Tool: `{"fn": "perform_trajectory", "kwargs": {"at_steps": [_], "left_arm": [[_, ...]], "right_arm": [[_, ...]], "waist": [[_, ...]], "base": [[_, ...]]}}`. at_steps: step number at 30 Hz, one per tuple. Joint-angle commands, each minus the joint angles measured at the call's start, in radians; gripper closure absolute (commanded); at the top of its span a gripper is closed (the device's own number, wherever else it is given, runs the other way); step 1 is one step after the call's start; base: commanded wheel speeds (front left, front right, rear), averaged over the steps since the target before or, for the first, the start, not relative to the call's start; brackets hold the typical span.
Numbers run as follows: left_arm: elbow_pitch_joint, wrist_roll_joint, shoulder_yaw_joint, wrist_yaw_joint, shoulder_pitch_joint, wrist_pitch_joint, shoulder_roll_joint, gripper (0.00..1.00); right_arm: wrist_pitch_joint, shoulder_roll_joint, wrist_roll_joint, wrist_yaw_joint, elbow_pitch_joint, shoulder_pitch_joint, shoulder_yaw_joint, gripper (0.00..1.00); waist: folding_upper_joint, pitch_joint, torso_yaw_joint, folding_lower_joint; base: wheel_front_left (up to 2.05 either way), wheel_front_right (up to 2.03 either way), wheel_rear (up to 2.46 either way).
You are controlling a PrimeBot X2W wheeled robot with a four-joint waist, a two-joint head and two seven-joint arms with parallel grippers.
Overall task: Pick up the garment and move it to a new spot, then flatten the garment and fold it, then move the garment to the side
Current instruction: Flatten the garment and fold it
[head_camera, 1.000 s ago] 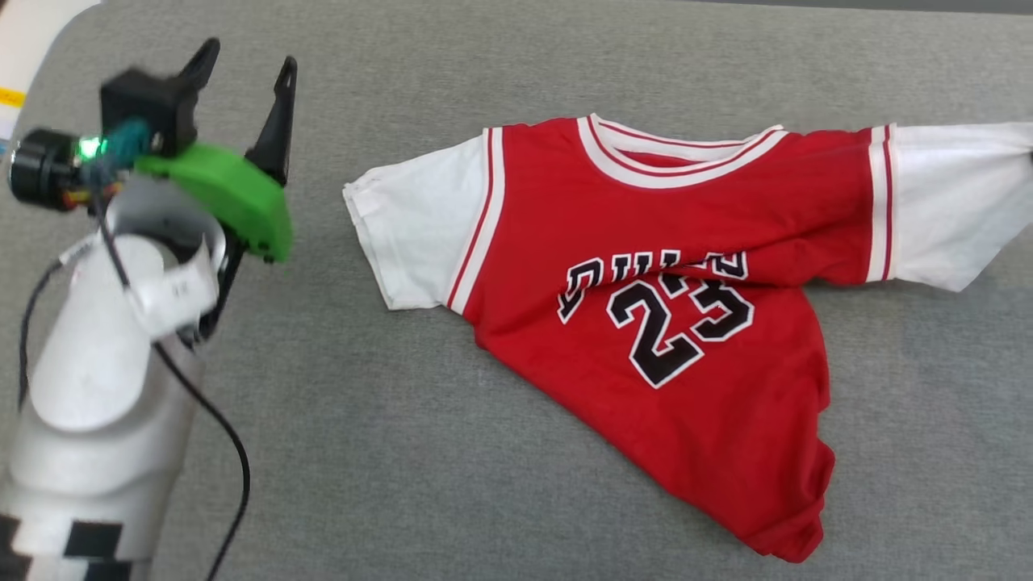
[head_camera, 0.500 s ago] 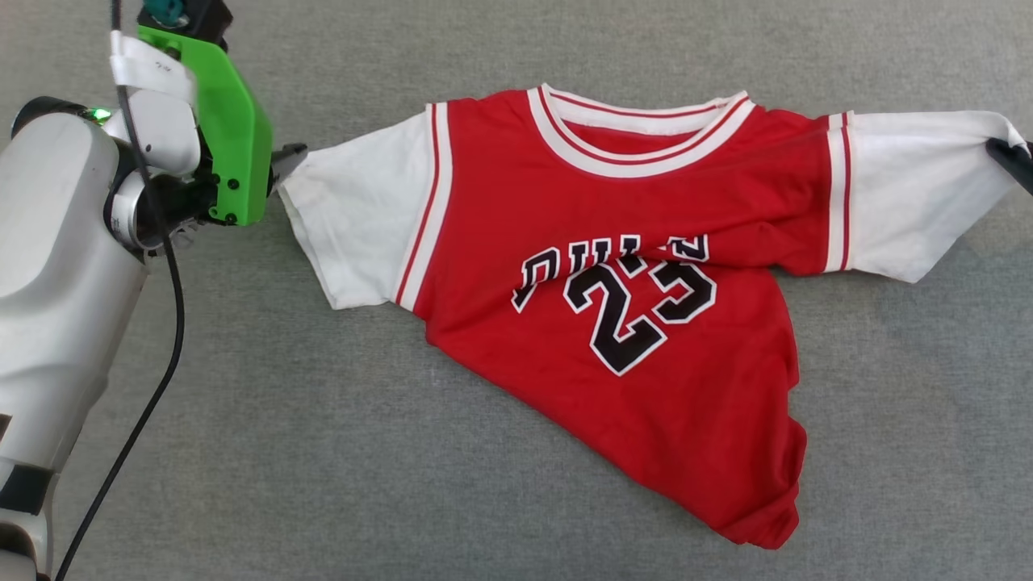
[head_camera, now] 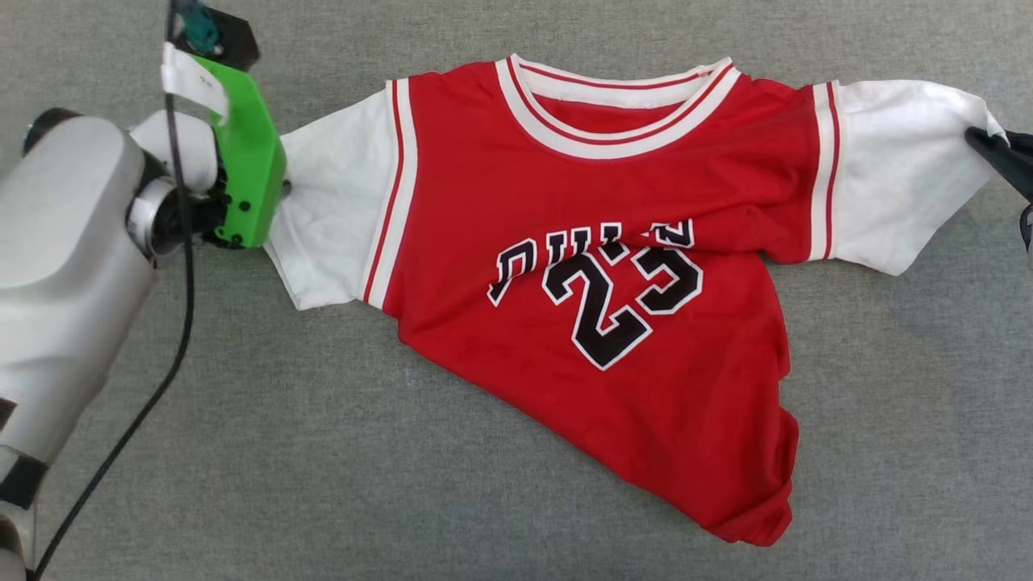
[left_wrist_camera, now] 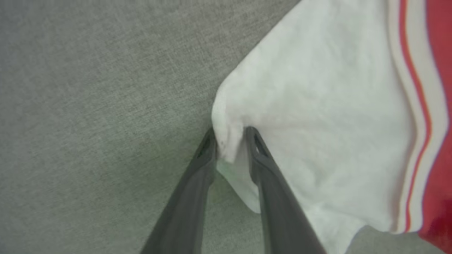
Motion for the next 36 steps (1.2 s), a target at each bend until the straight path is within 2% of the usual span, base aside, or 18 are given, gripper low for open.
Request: {"fn": "perform_trajectory", "kwargs": {"at_steps": [1,6,14,22,28,36], "left_arm": [[0.011,-0.001,-0.045,-0.003,0.037,-0.013,-0.011,1.00],[-0.019,-0.013,-0.065,-0.003,0.012,-0.163,0.009,1.00],[-0.129,0.022,-0.056,-0.003,-0.026,-0.471,0.093,1.00],[-0.245,0.058,-0.006,0.017,-0.084,-0.594,0.118,1.00],[-0.262,0.091,0.019,0.041,-0.195,-0.614,0.076,1.00],[-0.154,0.149,0.040,0.034,-0.413,-0.667,-0.022,1.00]], "right_arm": [[-0.011,0.007,-0.005,-0.001,0.004,-0.016,0.000,1.00],[-0.085,0.021,0.008,-0.001,0.018,-0.018,-0.028,1.00],[-0.201,0.003,0.018,-0.001,0.024,-0.017,-0.082,1.00],[-0.256,-0.002,-0.014,-0.001,0.019,-0.072,-0.136,1.00],[-0.252,0.039,-0.070,-0.001,0.061,-0.198,-0.168,1.00],[-0.215,0.129,-0.144,-0.001,0.165,-0.470,-0.147,1.00]], "waist": [[-0.0001,-0.012,0.005,0.0000],[-0.0001,-0.065,0.022,0.0000],[-0.0001,-0.176,0.049,0.0000],[-0.0001,-0.234,0.056,0.0000],[-0.0001,-0.221,0.051,0.0000],[-0.0001,-0.148,0.034,0.0000]], "base": [[0.00,0.00,0.00],[0.00,0.00,0.00],[0.00,0.00,0.00],[0.00,0.00,0.00],[0.00,0.00,0.00],[0.00,0.00,0.00]]}}
